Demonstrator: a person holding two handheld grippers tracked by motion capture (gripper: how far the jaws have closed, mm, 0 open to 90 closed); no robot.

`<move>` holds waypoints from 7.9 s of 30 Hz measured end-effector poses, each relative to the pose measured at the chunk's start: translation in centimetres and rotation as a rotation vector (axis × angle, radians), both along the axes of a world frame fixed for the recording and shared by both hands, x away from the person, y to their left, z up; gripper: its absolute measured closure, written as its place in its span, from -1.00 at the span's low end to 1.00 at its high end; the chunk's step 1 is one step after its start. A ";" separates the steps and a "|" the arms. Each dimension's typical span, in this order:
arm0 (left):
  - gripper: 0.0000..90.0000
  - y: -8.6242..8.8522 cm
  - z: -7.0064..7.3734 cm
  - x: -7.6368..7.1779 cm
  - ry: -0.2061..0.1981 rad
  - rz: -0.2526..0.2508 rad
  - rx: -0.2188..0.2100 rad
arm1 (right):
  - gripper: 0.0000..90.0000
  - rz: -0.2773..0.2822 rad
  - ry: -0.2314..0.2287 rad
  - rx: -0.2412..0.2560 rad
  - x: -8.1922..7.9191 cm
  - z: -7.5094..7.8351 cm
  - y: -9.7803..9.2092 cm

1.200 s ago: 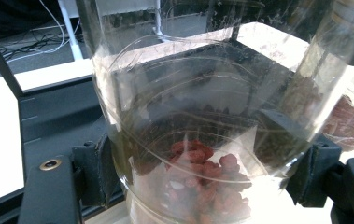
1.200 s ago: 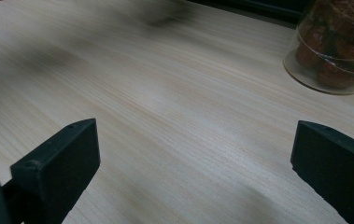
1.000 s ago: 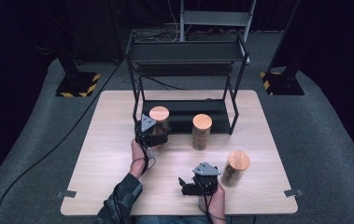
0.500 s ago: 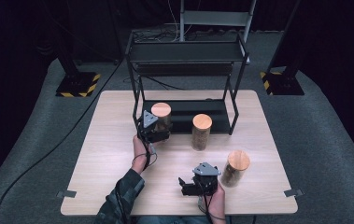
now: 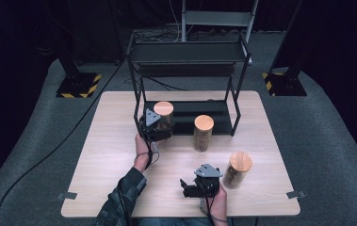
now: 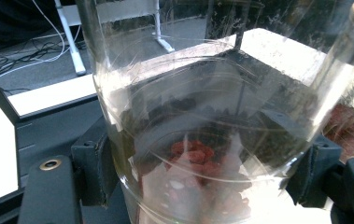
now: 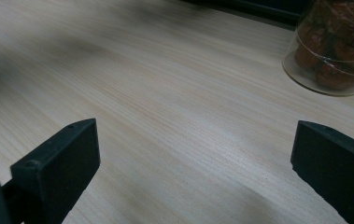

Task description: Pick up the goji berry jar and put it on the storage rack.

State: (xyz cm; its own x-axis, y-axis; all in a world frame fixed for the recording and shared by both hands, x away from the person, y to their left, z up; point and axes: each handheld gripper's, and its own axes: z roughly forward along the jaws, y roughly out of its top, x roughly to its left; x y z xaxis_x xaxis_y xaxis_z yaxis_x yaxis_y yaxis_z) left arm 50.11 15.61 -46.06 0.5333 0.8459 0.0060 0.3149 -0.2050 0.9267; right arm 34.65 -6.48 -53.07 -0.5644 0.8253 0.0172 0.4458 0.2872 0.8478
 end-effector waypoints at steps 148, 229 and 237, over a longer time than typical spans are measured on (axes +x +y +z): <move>-0.45 -1.1 -2.8 6.3 0.035 0.105 -0.013 | -0.99 0.002 -0.006 -0.007 -0.1 0.0 0.1; -1.00 10.1 -7.2 -13.5 0.346 0.008 0.225 | -0.99 -0.004 0.017 -0.023 0.2 0.0 0.3; -1.00 10.4 -7.4 -14.1 0.331 0.044 0.205 | -0.99 0.004 0.032 -0.030 0.3 -0.1 0.3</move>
